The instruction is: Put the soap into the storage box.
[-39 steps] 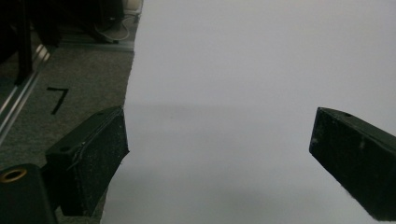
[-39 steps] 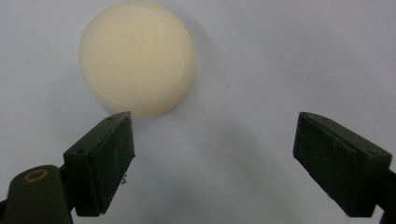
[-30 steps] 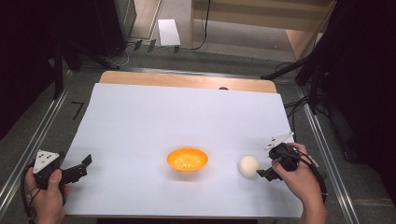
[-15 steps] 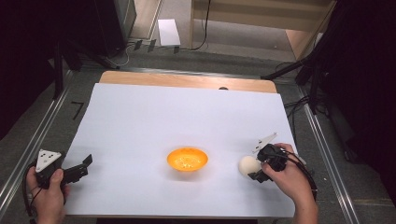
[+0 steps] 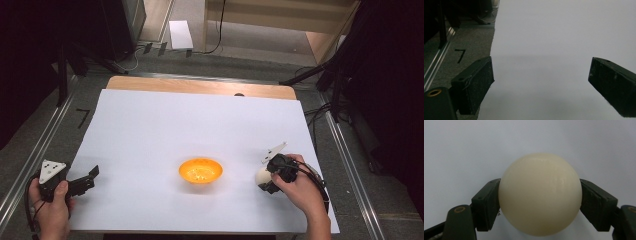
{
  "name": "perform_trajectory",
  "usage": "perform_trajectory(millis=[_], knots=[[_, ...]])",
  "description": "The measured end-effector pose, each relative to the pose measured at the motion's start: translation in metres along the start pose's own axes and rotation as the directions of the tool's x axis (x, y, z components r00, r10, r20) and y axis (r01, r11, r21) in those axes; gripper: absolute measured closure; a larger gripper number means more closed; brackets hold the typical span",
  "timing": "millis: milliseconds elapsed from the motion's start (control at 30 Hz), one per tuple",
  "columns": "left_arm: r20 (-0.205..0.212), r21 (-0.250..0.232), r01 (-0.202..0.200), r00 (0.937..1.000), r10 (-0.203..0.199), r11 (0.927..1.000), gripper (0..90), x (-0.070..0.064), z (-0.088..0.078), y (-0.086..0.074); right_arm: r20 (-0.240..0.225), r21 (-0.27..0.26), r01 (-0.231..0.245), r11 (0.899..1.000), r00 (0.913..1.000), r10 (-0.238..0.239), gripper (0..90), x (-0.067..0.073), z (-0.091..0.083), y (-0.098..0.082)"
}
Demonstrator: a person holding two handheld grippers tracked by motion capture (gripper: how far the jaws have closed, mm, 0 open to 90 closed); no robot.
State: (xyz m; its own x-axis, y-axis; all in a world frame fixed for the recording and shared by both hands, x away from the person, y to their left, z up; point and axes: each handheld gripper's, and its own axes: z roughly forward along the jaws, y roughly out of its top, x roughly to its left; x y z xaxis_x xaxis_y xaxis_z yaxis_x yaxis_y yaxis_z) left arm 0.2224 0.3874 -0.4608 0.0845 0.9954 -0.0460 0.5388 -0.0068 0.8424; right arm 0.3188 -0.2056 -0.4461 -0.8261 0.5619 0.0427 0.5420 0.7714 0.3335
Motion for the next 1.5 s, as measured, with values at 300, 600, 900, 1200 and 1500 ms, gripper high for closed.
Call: perform_trajectory(millis=[300,600,900,1200,1500], knots=[[-0.005,0.003,-0.001,1.0000,0.001,1.0000,7.0,0.000,0.000,0.000,-0.029,0.000,-0.044,0.999,0.9986,0.044,24.2,-0.004,0.002,0.000],[-0.005,0.005,-0.003,1.0000,0.003,1.0000,7.0,0.000,0.000,0.000,-0.020,-0.010,-0.021,1.000,0.9996,0.021,25.1,-0.003,-0.001,0.001],[-0.016,-0.007,-0.008,0.9998,0.008,0.9999,8.3,-0.001,-0.001,-0.001,-0.020,-0.045,0.003,0.999,0.9998,-0.003,25.1,0.003,-0.006,0.008],[-0.014,-0.018,0.006,0.9999,-0.006,0.9998,8.7,0.000,-0.002,-0.001,-0.041,-0.056,0.004,0.998,0.9991,-0.006,25.1,0.009,-0.013,0.015],[-0.010,-0.030,0.005,0.9999,-0.005,0.9995,7.2,0.000,-0.003,-0.002,-0.048,-0.052,0.030,0.998,0.9983,-0.033,25.1,0.018,-0.016,0.033]])
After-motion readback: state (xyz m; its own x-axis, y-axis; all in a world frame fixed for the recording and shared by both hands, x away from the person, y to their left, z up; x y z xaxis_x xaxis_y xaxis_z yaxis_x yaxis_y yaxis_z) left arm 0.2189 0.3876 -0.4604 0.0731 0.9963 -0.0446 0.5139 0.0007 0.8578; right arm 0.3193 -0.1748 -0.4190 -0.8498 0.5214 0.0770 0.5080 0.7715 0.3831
